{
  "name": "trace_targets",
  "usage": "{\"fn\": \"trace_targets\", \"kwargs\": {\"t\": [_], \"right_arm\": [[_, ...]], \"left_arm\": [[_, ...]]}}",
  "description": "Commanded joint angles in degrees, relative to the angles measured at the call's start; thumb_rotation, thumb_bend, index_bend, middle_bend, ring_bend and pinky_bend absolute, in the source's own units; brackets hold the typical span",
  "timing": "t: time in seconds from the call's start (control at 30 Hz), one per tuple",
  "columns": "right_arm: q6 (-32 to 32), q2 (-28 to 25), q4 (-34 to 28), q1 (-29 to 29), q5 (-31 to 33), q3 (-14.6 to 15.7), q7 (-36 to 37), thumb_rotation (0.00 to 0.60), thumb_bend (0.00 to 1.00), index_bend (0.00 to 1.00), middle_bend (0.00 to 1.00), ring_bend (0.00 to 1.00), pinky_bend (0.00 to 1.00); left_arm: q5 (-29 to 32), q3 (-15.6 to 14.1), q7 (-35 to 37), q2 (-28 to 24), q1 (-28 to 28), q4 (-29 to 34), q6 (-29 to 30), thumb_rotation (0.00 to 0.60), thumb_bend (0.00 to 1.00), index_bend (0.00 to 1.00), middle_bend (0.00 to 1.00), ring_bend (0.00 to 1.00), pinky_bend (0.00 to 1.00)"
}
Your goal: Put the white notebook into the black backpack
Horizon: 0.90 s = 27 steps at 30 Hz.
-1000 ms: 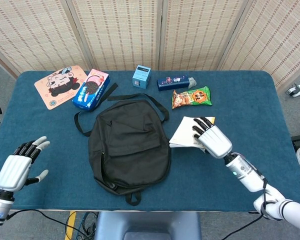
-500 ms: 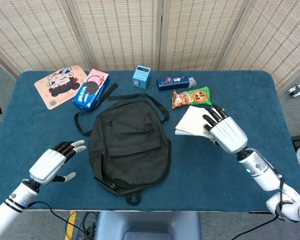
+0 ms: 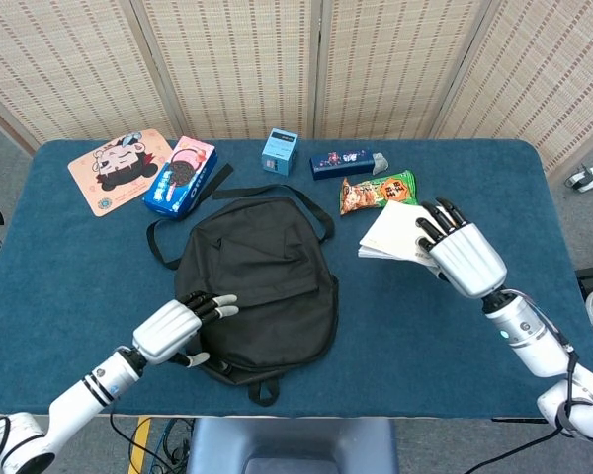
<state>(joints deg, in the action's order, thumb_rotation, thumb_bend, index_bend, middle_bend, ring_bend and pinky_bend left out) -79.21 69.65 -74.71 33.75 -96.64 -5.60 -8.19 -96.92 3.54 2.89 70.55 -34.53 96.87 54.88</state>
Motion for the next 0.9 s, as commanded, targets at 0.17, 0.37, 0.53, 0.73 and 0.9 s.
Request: {"fn": "trace_targets", "kwargs": {"t": [0.17,0.37,0.53,0.73,0.9], "right_arm": [[0.2,0.3,1.1,-0.1,-0.2,0.1,1.2,0.600,0.59,0.67,0.37,0.17,0.17],[0.4,0.7,1.7,-0.1,-0.4,0.0,1.8,0.600,0.59,0.67,0.37,0.17,0.17],[0.1,0.6,1.7,-0.3,-0.6,0.1,2.4,0.600,0.59,0.67,0.37,0.17,0.17],[-0.2,0.7,2.0,-0.8,-0.7,0.4,3.0,0.600,0.60,0.67,0.37,0.17,0.17],[-0.6,1.1,2.6,-1.2,-0.6,0.4,3.6,0.600,0.60,0.67,0.37,0.17,0.17]], "left_arm": [[3.7,-0.5,-5.1,5.2,-2.9,-3.7,-4.8,0.600,0.26,0.19,0.13,0.14,0.15],[7.1,-0.6,-8.4,8.6,-4.9,-5.4,-8.2,0.600,0.26,0.16,0.13,0.14,0.15],[11.3,-0.7,-13.9,10.1,-6.5,-6.1,-11.6,0.600,0.26,0.11,0.10,0.13,0.15],[16.4,-0.9,-19.6,11.2,-7.0,-5.8,-12.6,0.600,0.26,0.07,0.08,0.13,0.15],[18.9,-0.3,-20.8,13.2,-6.8,-7.2,-11.0,0.600,0.26,0.09,0.08,0.13,0.15]]}}
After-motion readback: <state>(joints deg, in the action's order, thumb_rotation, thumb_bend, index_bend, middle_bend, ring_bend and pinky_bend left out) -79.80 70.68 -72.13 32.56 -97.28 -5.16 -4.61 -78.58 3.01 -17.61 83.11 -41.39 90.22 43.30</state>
